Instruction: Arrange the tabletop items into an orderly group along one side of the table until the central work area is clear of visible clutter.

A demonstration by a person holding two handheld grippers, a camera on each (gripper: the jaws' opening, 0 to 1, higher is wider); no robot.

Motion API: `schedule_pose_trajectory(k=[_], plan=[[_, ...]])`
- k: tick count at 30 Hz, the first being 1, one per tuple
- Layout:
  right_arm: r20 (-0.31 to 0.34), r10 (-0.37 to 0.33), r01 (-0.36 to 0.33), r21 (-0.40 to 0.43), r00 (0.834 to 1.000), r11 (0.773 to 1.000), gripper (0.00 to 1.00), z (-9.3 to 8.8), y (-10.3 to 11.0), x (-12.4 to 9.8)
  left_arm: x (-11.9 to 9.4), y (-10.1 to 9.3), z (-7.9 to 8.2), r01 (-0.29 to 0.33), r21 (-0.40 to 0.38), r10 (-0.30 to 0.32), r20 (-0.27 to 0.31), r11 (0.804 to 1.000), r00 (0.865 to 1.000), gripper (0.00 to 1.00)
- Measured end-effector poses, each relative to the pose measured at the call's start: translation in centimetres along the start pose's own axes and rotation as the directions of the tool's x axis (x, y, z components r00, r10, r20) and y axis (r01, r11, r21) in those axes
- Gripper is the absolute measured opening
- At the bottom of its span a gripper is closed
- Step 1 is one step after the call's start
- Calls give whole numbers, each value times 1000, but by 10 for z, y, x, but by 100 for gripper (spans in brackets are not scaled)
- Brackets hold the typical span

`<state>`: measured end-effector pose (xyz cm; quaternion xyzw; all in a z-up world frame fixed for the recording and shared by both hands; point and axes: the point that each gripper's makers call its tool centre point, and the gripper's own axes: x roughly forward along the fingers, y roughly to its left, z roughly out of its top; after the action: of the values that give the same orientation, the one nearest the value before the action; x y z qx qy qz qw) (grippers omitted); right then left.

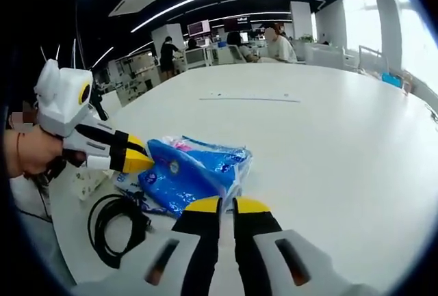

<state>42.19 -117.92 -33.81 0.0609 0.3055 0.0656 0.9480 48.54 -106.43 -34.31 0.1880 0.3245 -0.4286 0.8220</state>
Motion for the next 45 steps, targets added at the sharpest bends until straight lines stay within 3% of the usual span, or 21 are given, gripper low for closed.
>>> schedule_pose_trajectory(k=[24,45], plan=[[29,2,-2,2,1000,1000,0,10,0,-7,-8,-6,3,17,22,-17,13,1000,1000,0],[71,6,-5,-11,997,1000,0,40,-11,-40,-36,-26,36,48,-39,-45,91,998,995,0]])
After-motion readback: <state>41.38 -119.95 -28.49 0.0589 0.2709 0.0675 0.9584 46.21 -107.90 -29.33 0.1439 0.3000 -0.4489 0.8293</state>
